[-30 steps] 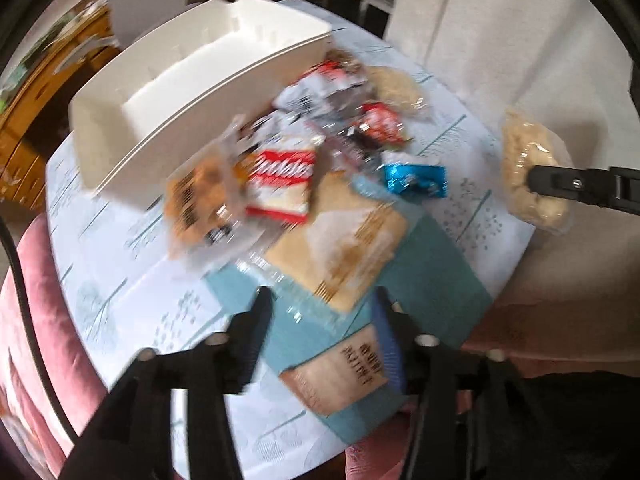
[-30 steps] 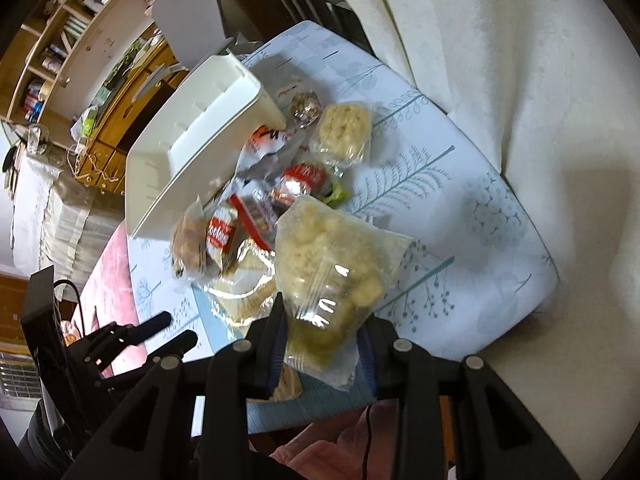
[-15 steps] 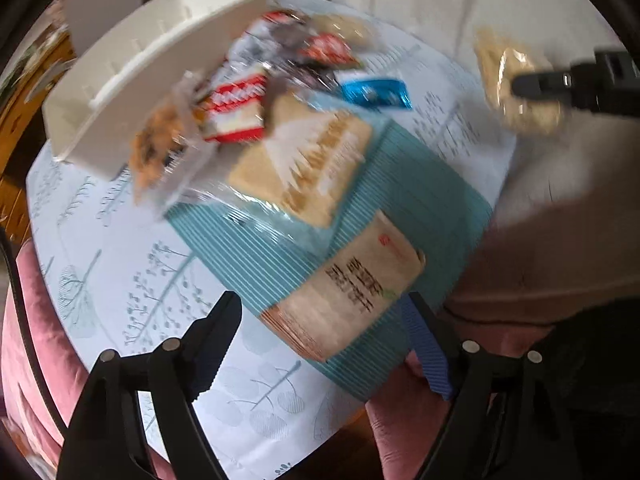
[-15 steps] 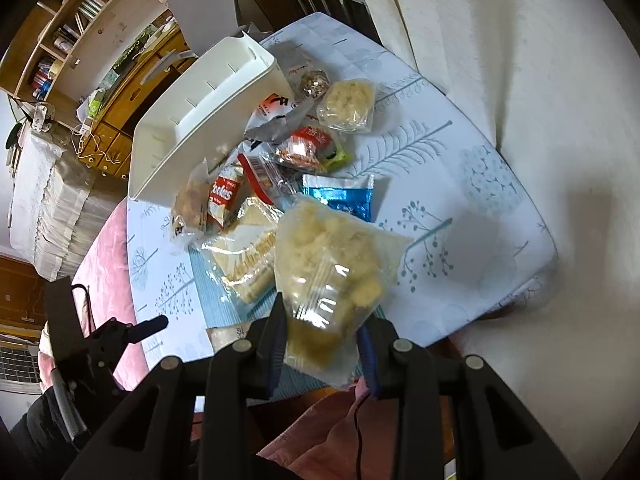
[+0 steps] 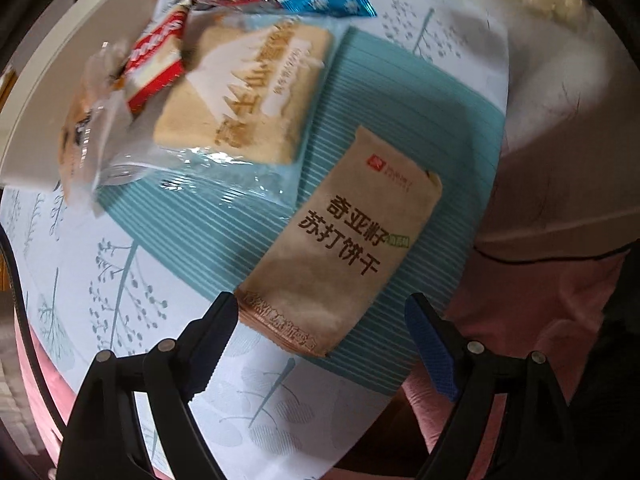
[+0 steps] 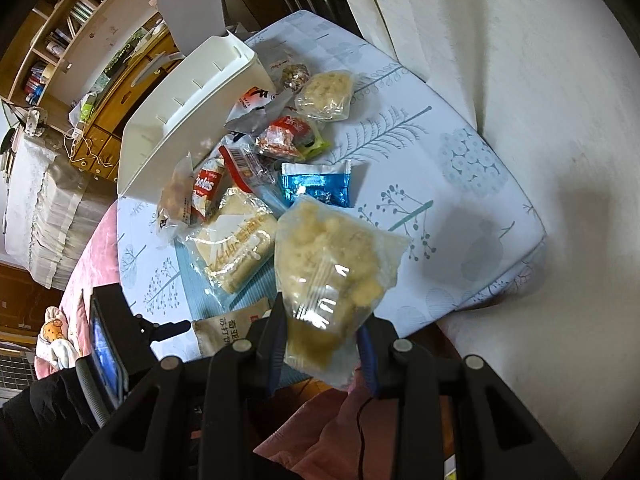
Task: Organize snacks
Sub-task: 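Close the left gripper on the brown cracker packet and lift it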
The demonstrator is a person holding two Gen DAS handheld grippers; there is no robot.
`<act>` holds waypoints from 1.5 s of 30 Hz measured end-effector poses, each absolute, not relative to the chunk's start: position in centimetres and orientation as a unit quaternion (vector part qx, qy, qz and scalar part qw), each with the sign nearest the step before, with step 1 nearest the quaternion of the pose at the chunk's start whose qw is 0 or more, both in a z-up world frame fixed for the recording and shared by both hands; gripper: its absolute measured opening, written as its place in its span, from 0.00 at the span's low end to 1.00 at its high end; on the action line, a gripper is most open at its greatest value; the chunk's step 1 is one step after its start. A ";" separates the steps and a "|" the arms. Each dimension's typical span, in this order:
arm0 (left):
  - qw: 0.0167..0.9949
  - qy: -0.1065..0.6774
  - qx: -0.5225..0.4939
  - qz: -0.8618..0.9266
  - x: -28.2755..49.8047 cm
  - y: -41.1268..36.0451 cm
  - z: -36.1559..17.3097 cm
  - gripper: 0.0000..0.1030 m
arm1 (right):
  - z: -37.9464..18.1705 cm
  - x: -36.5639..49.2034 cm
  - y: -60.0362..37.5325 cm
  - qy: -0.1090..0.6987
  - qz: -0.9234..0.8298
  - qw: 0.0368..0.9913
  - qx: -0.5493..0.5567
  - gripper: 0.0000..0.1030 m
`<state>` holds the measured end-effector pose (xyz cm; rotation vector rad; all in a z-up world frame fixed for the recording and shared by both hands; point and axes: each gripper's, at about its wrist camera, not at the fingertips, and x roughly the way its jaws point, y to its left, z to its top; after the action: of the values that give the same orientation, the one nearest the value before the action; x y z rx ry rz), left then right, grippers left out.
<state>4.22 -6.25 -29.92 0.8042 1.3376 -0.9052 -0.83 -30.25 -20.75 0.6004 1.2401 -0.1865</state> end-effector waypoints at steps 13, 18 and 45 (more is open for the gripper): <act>0.607 0.546 0.394 -0.422 4.5 -9.3 -30.9 0.86 | -21.1 -0.4 -30.5 0.578 -0.092 0.763 0.276 0.30; 0.595 0.556 0.395 -0.425 4.7 -11.1 -31.9 0.88 | -21.2 0.1 -30.2 0.581 -0.091 0.761 0.275 0.30; 0.674 0.542 0.314 -0.392 2.4 -6.9 -29.0 0.54 | -20.5 0.5 -29.2 0.583 -0.088 0.764 0.262 0.30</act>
<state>2.38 -6.91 -29.04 0.7064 1.2200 -0.8810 0.53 -29.23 -20.51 0.5695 1.2668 -0.1914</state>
